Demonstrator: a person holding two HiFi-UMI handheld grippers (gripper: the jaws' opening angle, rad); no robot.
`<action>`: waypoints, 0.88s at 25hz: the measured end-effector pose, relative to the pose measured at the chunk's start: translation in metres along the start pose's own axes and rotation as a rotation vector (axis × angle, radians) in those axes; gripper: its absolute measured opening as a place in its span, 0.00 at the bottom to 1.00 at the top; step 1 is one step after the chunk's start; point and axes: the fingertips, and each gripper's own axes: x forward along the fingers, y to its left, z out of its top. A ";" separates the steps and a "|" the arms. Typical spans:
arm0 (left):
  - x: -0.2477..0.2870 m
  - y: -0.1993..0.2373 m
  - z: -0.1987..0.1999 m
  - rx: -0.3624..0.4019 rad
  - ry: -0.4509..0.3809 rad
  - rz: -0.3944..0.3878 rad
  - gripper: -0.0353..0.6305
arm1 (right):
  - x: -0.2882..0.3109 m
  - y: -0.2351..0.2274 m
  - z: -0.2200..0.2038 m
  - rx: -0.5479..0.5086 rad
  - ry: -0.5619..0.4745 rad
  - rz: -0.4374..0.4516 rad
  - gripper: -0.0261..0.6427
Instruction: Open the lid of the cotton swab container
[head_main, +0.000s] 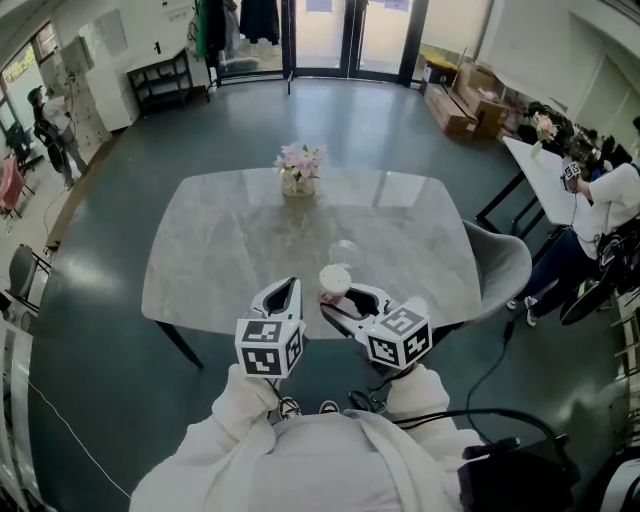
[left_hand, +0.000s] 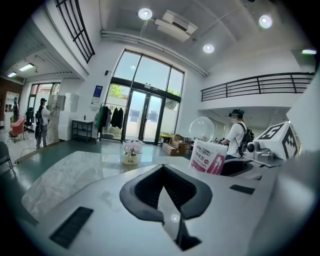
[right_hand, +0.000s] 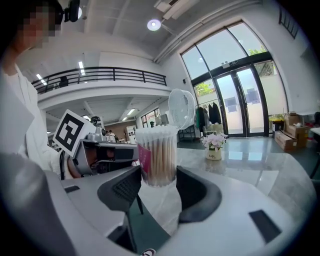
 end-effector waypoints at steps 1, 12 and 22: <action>0.001 0.000 -0.001 0.002 0.001 0.003 0.06 | -0.001 -0.001 -0.002 -0.006 0.008 -0.003 0.45; -0.002 0.009 -0.005 -0.023 0.006 0.033 0.06 | 0.007 -0.004 -0.004 -0.002 0.015 0.007 0.45; -0.006 0.025 -0.001 -0.041 -0.004 0.041 0.06 | 0.020 0.000 0.002 -0.059 0.022 -0.024 0.45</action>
